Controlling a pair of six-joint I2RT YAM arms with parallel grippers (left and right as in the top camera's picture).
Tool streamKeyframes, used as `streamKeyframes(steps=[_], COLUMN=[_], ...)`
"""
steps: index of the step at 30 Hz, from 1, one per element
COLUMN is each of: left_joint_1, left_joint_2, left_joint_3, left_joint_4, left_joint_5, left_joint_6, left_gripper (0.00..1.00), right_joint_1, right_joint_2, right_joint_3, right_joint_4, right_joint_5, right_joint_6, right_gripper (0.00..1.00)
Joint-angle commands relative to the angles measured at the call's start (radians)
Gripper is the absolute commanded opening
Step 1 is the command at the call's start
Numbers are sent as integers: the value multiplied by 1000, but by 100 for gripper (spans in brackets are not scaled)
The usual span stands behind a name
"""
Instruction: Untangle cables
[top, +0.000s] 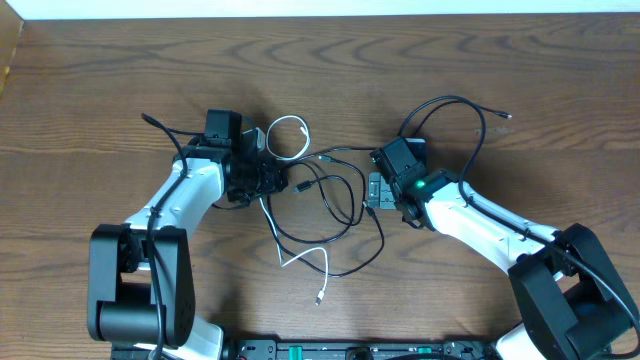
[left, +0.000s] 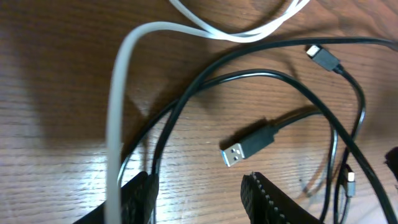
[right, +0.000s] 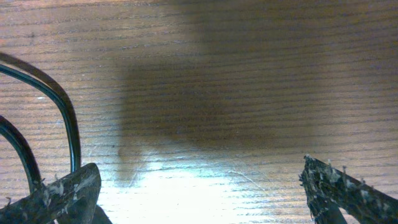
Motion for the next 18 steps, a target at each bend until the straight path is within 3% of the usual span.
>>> streamKeyframes(steps=[1, 5, 12, 18], left_joint_1=[11, 28, 121, 139], left_joint_2=[26, 63, 96, 134], left_joint_3=[-10, -14, -14, -15], left_joint_4=[0, 11, 64, 35], left_joint_5=[32, 67, 320, 365], left_joint_6=[6, 6, 25, 97], left_gripper=[49, 49, 50, 50], right_joint_1=[-2, -2, -2, -2], right_joint_2=[6, 6, 6, 6], right_joint_3=[1, 1, 1, 1], right_joint_4=[-1, -1, -1, 0], right_joint_5=[9, 8, 9, 8], right_joint_6=[14, 14, 14, 14], right_gripper=[99, 99, 99, 99])
